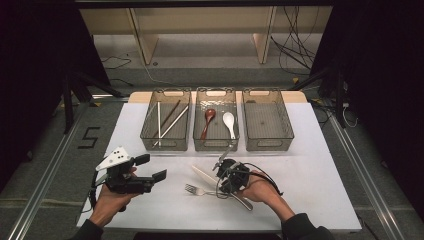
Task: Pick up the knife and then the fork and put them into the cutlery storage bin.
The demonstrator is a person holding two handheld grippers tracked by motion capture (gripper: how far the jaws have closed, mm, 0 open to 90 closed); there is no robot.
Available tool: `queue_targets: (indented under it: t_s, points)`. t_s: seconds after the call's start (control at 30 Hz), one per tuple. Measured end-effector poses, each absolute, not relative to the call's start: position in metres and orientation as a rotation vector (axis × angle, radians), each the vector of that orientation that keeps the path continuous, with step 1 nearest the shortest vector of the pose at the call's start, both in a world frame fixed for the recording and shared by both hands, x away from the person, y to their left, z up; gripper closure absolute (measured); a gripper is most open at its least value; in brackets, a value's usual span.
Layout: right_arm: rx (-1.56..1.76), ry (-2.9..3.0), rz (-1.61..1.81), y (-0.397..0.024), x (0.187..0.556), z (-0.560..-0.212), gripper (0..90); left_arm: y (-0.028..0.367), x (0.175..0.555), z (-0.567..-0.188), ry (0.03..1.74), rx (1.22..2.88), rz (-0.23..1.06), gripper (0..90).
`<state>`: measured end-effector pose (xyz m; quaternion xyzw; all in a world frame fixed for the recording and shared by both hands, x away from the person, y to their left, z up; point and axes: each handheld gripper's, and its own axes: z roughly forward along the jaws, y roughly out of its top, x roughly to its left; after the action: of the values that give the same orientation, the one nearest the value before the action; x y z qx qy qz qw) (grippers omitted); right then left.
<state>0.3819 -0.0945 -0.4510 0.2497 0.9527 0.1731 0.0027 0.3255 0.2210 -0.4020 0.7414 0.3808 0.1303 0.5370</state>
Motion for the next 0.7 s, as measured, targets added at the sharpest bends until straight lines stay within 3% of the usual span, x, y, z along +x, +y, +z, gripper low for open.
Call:
queue_targets:
  t_s: [0.7]
  points:
    - [0.879,2.932,0.669,-0.112,0.387,-0.431,81.2,0.222,0.326,-0.402,0.909,1.763,0.311,11.8]
